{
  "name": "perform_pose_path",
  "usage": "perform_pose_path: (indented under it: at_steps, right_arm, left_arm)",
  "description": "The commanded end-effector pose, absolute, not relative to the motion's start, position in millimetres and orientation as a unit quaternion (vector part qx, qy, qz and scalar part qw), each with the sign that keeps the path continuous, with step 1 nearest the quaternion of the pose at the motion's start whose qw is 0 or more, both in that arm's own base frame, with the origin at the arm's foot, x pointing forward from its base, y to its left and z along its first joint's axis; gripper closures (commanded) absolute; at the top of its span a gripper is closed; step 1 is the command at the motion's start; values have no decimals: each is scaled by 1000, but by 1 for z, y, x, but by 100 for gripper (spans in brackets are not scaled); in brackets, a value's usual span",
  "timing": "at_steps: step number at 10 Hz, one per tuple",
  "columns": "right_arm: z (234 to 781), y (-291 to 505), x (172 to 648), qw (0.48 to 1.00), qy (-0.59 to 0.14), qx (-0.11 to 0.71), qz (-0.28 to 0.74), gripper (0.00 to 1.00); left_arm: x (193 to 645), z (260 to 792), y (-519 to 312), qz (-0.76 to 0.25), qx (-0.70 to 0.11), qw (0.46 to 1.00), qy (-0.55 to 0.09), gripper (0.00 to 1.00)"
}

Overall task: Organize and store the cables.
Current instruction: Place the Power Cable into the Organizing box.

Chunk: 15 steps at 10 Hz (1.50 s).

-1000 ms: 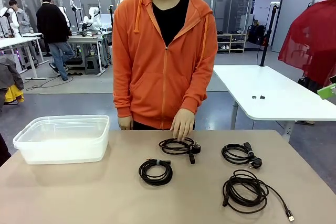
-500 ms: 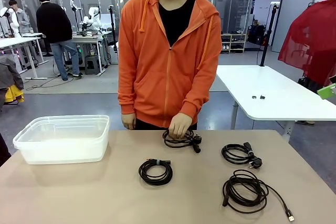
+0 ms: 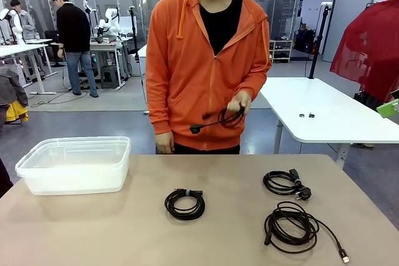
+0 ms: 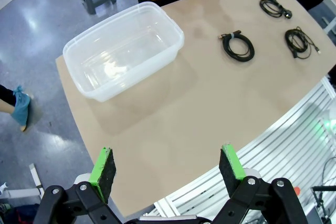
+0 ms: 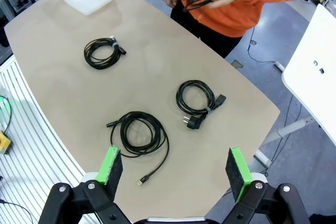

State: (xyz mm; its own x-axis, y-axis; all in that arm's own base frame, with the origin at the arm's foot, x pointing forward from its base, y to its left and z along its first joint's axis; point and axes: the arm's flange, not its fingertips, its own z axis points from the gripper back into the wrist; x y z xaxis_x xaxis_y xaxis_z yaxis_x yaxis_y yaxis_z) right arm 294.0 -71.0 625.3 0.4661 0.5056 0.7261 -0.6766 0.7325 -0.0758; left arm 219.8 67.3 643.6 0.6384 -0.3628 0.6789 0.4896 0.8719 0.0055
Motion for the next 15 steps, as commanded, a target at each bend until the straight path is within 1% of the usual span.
perform_pose_path:
  at_steps: [1,15]
  right_arm:
    - [624,-71,294,849,-381,111,350,0]
    - [624,-71,294,849,-381,111,350,0]
  left_arm:
    - [218,645,66,-242,-89,898,-355,0]
    - [218,645,66,-242,-89,898,-355,0]
